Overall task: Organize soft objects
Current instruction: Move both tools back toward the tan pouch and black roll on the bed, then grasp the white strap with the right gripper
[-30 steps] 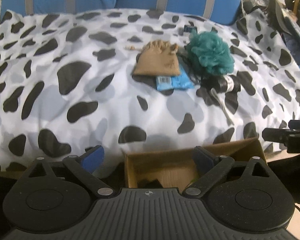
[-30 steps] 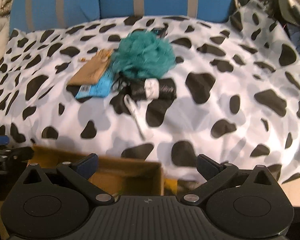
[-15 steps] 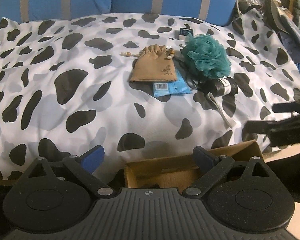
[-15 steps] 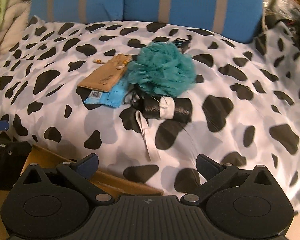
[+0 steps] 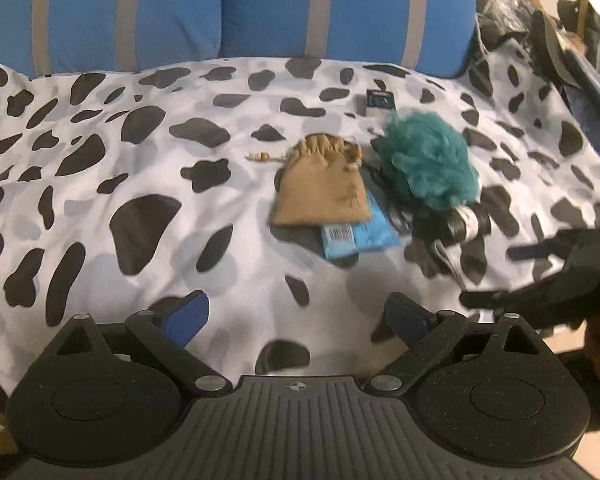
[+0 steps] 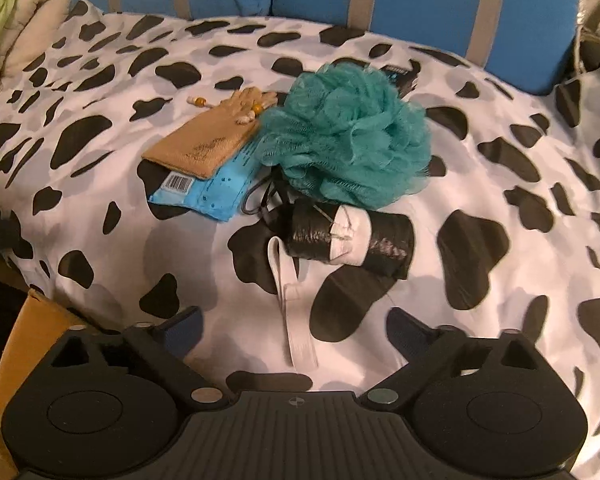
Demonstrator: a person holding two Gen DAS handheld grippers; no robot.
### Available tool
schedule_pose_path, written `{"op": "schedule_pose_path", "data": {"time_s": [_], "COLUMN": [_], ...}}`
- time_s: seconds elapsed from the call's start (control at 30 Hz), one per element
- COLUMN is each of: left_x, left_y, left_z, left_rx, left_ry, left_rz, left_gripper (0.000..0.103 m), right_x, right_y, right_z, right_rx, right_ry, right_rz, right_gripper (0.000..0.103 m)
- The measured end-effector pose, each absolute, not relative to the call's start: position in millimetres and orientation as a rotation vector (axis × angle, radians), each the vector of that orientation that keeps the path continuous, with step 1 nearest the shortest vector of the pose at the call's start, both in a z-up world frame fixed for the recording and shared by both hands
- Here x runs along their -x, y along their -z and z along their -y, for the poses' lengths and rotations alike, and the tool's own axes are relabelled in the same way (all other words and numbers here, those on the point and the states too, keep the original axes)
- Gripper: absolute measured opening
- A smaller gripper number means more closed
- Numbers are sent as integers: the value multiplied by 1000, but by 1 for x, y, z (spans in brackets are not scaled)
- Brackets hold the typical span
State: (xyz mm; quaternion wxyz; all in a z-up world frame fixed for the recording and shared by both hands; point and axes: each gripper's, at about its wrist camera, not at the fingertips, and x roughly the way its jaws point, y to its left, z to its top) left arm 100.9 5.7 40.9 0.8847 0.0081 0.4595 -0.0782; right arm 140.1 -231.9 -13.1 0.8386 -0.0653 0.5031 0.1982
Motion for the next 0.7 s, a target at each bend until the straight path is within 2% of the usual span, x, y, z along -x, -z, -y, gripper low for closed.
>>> {"op": "schedule_pose_path", "data": {"time_s": [0.1,0.17,0.3,0.43,0.53,0.7], "left_x": [-112,-118,-129,-133,-136,-137], "left_y": [-42,-43,-43,-40,-37,-36], "left_z": [-8,-9,-14,-14,-14,-13], "left_rx": [-15,-15,15,38,42,67], "left_ry": [166,162,167,176,182,194], "left_rz": [-946,-941,-947,-960,-975,-987], "left_gripper": [97,97,97,97,97,97], "right_x": [-145,-147,-150,-148,-145,-139], "right_y": [23,27,34,38,41,31], "right_z": [227,225,219,212,207,207], "right_rx": [166,180,232,268,327,361], "right_ry": [-426,-424,-411,-433,-427,-429], "right_rz": [-1074,-1077,-1070,-1067,-1053,-990], "right_gripper": [85,70,57,31,18,17]}}
